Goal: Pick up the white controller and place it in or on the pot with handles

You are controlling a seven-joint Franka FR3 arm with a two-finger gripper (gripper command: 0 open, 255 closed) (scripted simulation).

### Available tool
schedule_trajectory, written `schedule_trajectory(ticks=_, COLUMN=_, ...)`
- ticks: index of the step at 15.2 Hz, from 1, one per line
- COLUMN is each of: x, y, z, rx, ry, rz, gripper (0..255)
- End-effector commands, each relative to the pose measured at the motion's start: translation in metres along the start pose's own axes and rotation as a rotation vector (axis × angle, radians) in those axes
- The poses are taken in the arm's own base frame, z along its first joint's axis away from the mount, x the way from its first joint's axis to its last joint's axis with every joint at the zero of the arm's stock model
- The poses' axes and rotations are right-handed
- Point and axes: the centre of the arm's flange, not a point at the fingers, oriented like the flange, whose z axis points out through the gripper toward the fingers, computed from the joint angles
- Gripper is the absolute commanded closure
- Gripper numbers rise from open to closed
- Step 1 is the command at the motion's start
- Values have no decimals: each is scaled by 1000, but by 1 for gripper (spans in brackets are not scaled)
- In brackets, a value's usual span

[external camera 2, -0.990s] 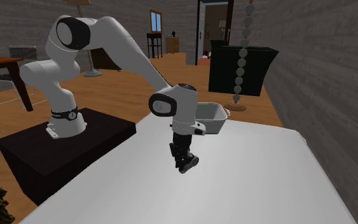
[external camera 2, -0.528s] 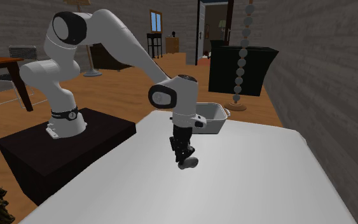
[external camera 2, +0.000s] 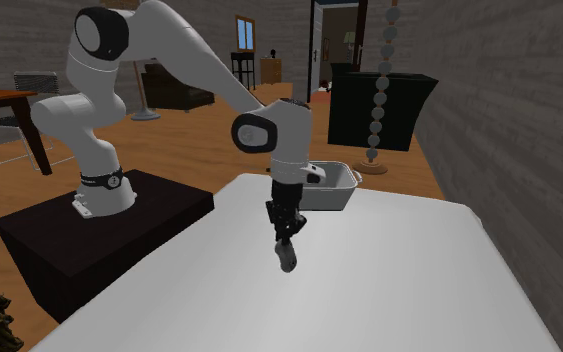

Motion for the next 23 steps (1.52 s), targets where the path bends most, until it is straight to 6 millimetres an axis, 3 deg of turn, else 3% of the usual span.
schedule_trajectory(ticks=1, x=-1, y=1, z=-9, rx=0, ry=0, rz=0, gripper=255)
schedule_trajectory(ticks=7, x=-5, y=2, z=-41, rx=0, ry=0, rz=0, gripper=255)
schedule_trajectory(ticks=8, x=-5, y=3, z=-36, rx=0, ry=0, rz=0, gripper=255)
schedule_trajectory(ticks=9, x=-5, y=3, z=-36, rx=0, ry=0, rz=0, gripper=0)
schedule_trajectory(ticks=15, x=-10, y=-11, z=43, rx=-82, ry=10, rz=-1119, gripper=0)
schedule_trajectory(ticks=23, x=-8, y=-9, z=83, rx=-82, ry=10, rz=-1119, gripper=0)
